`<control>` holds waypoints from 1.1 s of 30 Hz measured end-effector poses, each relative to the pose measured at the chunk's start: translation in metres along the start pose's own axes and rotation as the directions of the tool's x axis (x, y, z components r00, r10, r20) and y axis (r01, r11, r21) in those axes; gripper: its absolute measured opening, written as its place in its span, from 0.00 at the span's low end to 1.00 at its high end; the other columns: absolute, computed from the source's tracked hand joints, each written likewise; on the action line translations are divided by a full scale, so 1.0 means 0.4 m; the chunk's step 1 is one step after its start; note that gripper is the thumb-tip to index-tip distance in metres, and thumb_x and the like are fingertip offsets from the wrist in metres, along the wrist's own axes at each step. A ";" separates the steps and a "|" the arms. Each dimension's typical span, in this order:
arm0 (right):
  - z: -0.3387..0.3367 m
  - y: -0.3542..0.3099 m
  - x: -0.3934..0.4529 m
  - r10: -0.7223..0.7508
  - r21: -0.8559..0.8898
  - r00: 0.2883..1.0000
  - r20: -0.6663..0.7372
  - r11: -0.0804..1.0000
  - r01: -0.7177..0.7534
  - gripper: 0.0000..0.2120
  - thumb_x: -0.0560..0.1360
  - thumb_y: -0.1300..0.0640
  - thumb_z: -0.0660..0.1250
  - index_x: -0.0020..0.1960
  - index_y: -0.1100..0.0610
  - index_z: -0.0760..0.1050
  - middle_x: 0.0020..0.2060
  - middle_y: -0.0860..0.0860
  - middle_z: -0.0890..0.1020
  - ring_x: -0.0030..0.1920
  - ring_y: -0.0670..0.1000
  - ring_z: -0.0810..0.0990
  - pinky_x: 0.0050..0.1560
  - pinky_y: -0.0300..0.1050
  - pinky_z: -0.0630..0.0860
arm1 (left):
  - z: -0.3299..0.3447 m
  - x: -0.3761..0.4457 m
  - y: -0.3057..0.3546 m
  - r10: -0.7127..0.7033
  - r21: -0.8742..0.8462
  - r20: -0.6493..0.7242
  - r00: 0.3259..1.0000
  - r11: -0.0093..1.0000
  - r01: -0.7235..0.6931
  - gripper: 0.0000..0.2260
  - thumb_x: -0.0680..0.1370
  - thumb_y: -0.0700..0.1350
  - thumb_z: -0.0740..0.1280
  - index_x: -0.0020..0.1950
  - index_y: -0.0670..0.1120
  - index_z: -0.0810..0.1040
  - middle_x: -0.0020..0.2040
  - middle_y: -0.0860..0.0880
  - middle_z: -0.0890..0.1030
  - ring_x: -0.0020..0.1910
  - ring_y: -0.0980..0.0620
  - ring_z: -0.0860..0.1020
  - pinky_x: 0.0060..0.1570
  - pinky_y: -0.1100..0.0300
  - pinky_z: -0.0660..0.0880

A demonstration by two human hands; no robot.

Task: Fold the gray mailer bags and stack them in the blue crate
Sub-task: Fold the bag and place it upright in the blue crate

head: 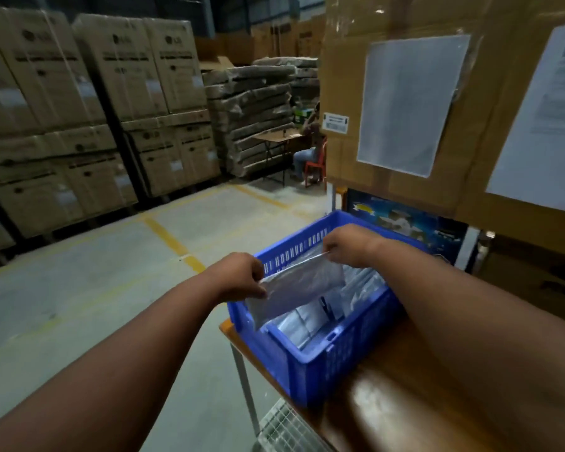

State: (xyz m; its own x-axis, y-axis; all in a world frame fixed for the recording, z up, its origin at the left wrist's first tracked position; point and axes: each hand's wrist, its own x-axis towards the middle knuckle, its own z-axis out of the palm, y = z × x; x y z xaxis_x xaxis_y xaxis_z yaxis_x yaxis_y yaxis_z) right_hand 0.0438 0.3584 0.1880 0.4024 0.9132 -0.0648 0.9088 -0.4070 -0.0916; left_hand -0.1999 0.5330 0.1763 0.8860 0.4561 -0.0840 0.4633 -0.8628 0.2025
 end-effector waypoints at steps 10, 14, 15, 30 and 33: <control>0.185 0.039 0.179 0.005 -0.167 0.961 0.277 0.985 0.043 0.05 0.81 0.55 0.68 0.53 0.51 0.82 0.49 0.50 0.84 0.50 0.56 0.81 0.54 0.55 0.81 | 0.131 0.136 0.015 0.085 0.047 0.187 0.979 0.994 -0.095 0.14 0.73 0.53 0.74 0.38 0.43 0.77 0.26 0.53 0.82 0.31 0.56 0.81 0.37 0.58 0.78; 0.193 0.046 0.194 0.028 -0.109 0.945 0.326 0.994 0.009 0.12 0.77 0.56 0.70 0.59 0.46 0.82 0.53 0.46 0.83 0.54 0.53 0.81 0.57 0.51 0.81 | 0.158 0.191 0.022 0.139 0.045 0.139 0.980 0.988 -0.147 0.18 0.75 0.55 0.76 0.37 0.45 0.74 0.32 0.49 0.77 0.38 0.45 0.77 0.38 0.54 0.72; 0.203 0.041 0.196 0.009 -0.101 0.935 0.356 0.994 0.029 0.17 0.76 0.56 0.71 0.63 0.45 0.81 0.55 0.46 0.83 0.56 0.52 0.81 0.59 0.50 0.80 | 0.160 0.202 0.016 0.161 0.033 0.123 0.979 0.986 -0.166 0.19 0.75 0.55 0.77 0.37 0.45 0.73 0.34 0.48 0.76 0.39 0.44 0.77 0.37 0.54 0.71; 0.260 -0.041 0.237 0.042 -0.271 0.903 0.427 0.959 0.083 0.17 0.73 0.60 0.71 0.61 0.49 0.83 0.49 0.52 0.84 0.46 0.56 0.80 0.48 0.47 0.78 | 0.235 0.238 0.059 -0.039 0.172 0.533 0.845 0.983 -0.063 0.15 0.74 0.54 0.76 0.43 0.41 0.87 0.34 0.47 0.86 0.37 0.48 0.87 0.50 0.52 0.85; 0.301 -0.076 0.233 -0.015 -0.273 0.900 0.435 0.951 0.148 0.16 0.77 0.58 0.68 0.63 0.49 0.81 0.54 0.54 0.83 0.49 0.57 0.79 0.50 0.48 0.76 | 0.249 0.235 0.062 -0.075 0.248 0.548 0.833 0.966 -0.076 0.13 0.75 0.53 0.75 0.42 0.44 0.88 0.32 0.49 0.86 0.41 0.50 0.88 0.52 0.53 0.84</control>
State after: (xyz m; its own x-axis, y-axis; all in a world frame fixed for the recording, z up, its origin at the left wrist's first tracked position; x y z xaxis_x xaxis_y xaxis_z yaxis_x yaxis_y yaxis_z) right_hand 0.0403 0.4530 0.0652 0.3005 0.8188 -0.4892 0.9535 -0.2457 0.1744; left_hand -0.1034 0.5328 0.0764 0.7140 0.3253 -0.6199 0.3855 -0.9219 -0.0398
